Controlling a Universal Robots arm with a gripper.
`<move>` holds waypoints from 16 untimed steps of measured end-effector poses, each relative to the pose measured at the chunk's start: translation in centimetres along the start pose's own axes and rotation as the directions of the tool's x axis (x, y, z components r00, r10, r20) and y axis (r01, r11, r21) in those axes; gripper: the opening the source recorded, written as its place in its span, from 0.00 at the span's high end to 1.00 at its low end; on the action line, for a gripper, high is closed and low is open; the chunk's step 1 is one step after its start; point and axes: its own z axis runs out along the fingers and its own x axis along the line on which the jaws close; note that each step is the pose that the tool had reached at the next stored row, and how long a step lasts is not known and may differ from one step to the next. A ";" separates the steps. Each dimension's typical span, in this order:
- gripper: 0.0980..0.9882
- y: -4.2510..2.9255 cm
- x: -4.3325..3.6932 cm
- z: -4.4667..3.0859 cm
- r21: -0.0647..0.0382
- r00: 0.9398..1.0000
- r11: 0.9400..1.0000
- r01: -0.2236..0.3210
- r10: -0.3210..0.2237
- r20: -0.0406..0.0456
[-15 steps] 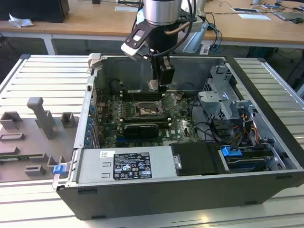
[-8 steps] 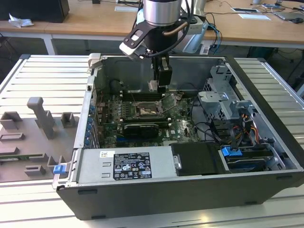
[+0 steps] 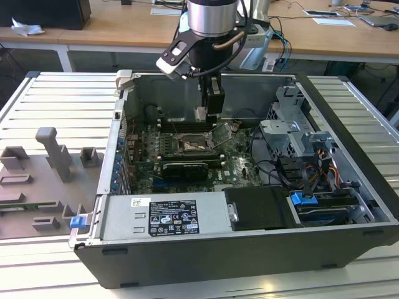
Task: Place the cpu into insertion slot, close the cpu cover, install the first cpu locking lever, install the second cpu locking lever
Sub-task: 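Place the cpu into insertion slot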
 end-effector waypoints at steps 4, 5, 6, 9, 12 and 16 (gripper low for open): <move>0.50 -0.10 0.00 0.43 0.003 1.000 1.000 -0.001 0.001 0.000; 0.50 -0.12 0.00 0.45 0.003 1.000 1.000 -0.001 0.001 0.000; 0.50 -0.12 0.00 0.47 0.003 1.000 1.000 -0.001 0.001 0.000; 0.50 -0.16 0.00 0.60 0.003 1.000 1.000 -0.001 0.001 0.000; 0.50 -0.17 0.00 0.71 0.003 1.000 1.000 0.000 0.000 0.000; 0.50 -0.19 0.00 0.91 0.003 1.000 1.000 -0.001 0.001 0.000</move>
